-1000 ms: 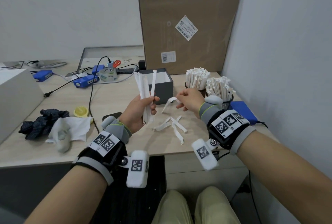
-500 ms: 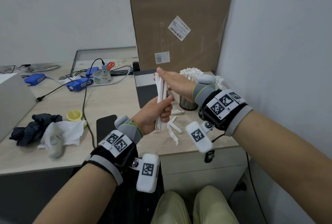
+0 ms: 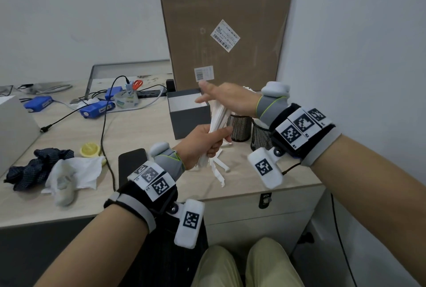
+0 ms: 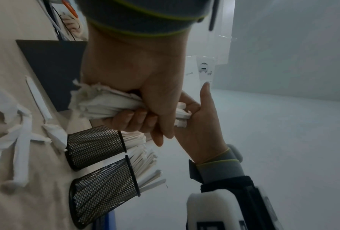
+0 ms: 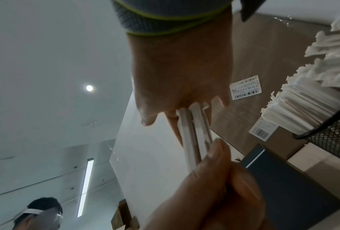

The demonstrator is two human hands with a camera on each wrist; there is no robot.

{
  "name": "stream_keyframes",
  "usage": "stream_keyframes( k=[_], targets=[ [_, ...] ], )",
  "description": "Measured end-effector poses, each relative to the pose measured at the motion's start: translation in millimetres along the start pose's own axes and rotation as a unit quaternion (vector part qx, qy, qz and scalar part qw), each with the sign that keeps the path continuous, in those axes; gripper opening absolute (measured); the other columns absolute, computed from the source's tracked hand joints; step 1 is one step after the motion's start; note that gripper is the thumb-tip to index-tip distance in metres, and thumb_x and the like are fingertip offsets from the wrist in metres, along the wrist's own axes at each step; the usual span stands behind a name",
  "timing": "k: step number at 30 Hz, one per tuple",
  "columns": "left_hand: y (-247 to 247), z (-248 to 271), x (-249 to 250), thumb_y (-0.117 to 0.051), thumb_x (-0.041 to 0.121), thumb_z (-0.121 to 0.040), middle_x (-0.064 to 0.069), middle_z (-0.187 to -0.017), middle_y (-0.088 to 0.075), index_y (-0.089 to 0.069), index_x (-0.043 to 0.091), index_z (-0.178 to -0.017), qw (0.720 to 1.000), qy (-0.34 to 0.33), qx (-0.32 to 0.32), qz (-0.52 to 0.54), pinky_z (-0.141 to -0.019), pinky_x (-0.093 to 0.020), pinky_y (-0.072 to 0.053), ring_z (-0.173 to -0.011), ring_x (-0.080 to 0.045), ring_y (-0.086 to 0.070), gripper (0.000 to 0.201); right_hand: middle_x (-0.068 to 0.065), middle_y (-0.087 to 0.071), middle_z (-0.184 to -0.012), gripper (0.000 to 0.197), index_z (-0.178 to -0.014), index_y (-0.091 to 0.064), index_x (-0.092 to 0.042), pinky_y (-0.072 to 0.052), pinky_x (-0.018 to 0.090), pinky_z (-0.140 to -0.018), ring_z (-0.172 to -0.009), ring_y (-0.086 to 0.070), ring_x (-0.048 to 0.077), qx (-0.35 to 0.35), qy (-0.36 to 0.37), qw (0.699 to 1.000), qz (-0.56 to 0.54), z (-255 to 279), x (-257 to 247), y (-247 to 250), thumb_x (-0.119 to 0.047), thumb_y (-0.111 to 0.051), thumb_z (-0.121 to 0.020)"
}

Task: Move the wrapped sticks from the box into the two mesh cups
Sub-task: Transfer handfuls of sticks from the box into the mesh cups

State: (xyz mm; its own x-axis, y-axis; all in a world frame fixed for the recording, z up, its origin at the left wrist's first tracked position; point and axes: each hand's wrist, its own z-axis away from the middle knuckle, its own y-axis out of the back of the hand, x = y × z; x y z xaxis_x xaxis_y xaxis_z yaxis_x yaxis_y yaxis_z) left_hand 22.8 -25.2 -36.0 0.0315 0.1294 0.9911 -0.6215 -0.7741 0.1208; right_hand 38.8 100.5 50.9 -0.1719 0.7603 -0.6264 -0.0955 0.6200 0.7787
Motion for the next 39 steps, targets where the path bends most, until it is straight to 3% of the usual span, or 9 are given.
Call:
stream_keyframes(
  k=[4, 8, 13, 17, 21, 27, 31, 35, 39],
  targets=[
    [-2.2, -2.3, 2.0, -0.058, 0.024, -0.094, 0.006, -0.047, -0.032, -0.060, 0.007, -0.069, 1.000, -0.015, 0.010, -0.023, -0.042, -0.018, -0.025, -0.042, -0.007, -0.026, 0.030, 0.000, -0.050, -0.143, 0.062, -0.135, -0.053, -0.018, -0.025, 0.027, -0.107, -0.133, -0.042, 0.015, -0.002, 0.001, 1.000, 0.017, 5.4, 8.4, -2.8, -0.057, -0.023, -0.097],
    [-0.8, -4.4, 15.2, -0.056, 0.022, -0.094, 0.005, -0.048, -0.033, -0.058, 0.008, -0.070, 0.996, -0.061, 0.040, 0.046, -0.042, -0.018, -0.023, -0.042, -0.007, -0.026, 0.029, -0.002, -0.057, -0.132, 0.069, -0.138, -0.044, -0.021, -0.039, 0.026, -0.095, -0.118, -0.054, 0.008, 0.105, 0.031, 0.971, -0.212, 10.4, 25.8, 7.1, -0.064, -0.048, -0.084],
    [-20.7, -8.6, 41.1, -0.053, 0.004, -0.094, -0.007, -0.065, -0.054, -0.056, 0.011, -0.081, 0.988, -0.131, -0.042, -0.070, -0.047, -0.021, -0.031, -0.049, -0.007, -0.039, 0.014, 0.004, -0.073, -0.098, 0.047, -0.114, -0.067, -0.017, -0.055, 0.037, -0.073, -0.093, -0.068, 0.024, 0.017, 0.037, 0.980, -0.197, 24.2, 23.1, 3.1, -0.052, -0.057, -0.084],
    [-39.6, -18.8, 50.7, -0.060, 0.002, -0.088, 0.013, -0.056, -0.056, -0.060, 0.017, -0.081, 0.988, -0.131, -0.029, -0.071, -0.049, -0.020, -0.037, -0.048, 0.000, -0.047, 0.017, 0.010, -0.074, -0.101, 0.046, -0.085, -0.071, 0.000, -0.052, 0.031, -0.093, -0.099, -0.070, 0.019, 0.063, 0.053, 0.956, -0.281, 29.5, 24.4, 11.3, -0.035, -0.044, -0.098],
    [-46.2, -27.9, 57.8, -0.066, 0.019, -0.088, 0.007, -0.065, -0.056, -0.060, 0.012, -0.088, 0.983, -0.143, -0.042, -0.103, -0.056, -0.020, -0.043, -0.058, -0.005, -0.051, 0.009, 0.021, -0.072, -0.077, 0.049, -0.061, -0.054, -0.003, -0.057, 0.030, -0.073, -0.080, -0.072, 0.026, 0.167, 0.048, 0.893, -0.416, 36.8, 36.5, 37.5, -0.030, -0.041, -0.100],
    [-37.4, -49.1, 36.1, -0.064, 0.034, -0.088, 0.004, -0.117, -0.055, -0.049, 0.021, -0.126, 0.986, -0.102, 0.057, -0.122, -0.091, -0.024, -0.046, -0.109, -0.012, -0.055, 0.042, 0.010, -0.063, -0.045, 0.043, -0.052, -0.041, -0.014, -0.049, 0.023, -0.060, -0.059, -0.069, 0.022, 0.344, -0.002, 0.820, -0.457, 58.9, 82.4, 94.1, -0.020, -0.043, -0.095],
    [-49.0, -65.4, 20.1, -0.075, 0.034, -0.078, 0.000, -0.139, -0.035, -0.031, 0.021, -0.142, 0.973, -0.068, 0.060, -0.213, -0.093, -0.027, -0.045, -0.116, -0.015, -0.048, 0.079, 0.007, -0.057, -0.039, 0.040, -0.053, -0.041, -0.013, -0.046, 0.022, -0.056, -0.050, -0.065, 0.018, 0.324, -0.073, 0.845, -0.419, 64.1, 107.0, 93.3, -0.018, -0.044, -0.093],
    [-69.6, -81.5, 16.6, -0.081, 0.047, -0.066, -0.005, -0.145, -0.024, -0.018, 0.020, -0.147, 0.950, -0.078, 0.081, -0.291, -0.110, -0.035, -0.037, -0.134, -0.021, -0.034, 0.107, 0.008, -0.060, -0.040, 0.039, -0.054, -0.045, -0.014, -0.041, 0.018, -0.046, -0.047, -0.063, 0.014, 0.304, -0.123, 0.867, -0.376, 60.5, 122.8, 83.3, -0.020, -0.045, -0.093],
    [-91.1, -99.1, 19.8, -0.076, 0.057, -0.066, -0.006, -0.142, -0.027, -0.023, 0.016, -0.146, 0.910, -0.095, 0.143, -0.377, -0.107, -0.034, -0.037, -0.132, -0.022, -0.037, 0.105, 0.008, -0.060, -0.041, 0.038, -0.055, -0.046, -0.014, -0.041, 0.020, -0.049, -0.047, -0.061, 0.014, 0.322, -0.142, 0.869, -0.348, 58.3, 133.7, 81.3, -0.021, -0.044, -0.092]
  ],
)
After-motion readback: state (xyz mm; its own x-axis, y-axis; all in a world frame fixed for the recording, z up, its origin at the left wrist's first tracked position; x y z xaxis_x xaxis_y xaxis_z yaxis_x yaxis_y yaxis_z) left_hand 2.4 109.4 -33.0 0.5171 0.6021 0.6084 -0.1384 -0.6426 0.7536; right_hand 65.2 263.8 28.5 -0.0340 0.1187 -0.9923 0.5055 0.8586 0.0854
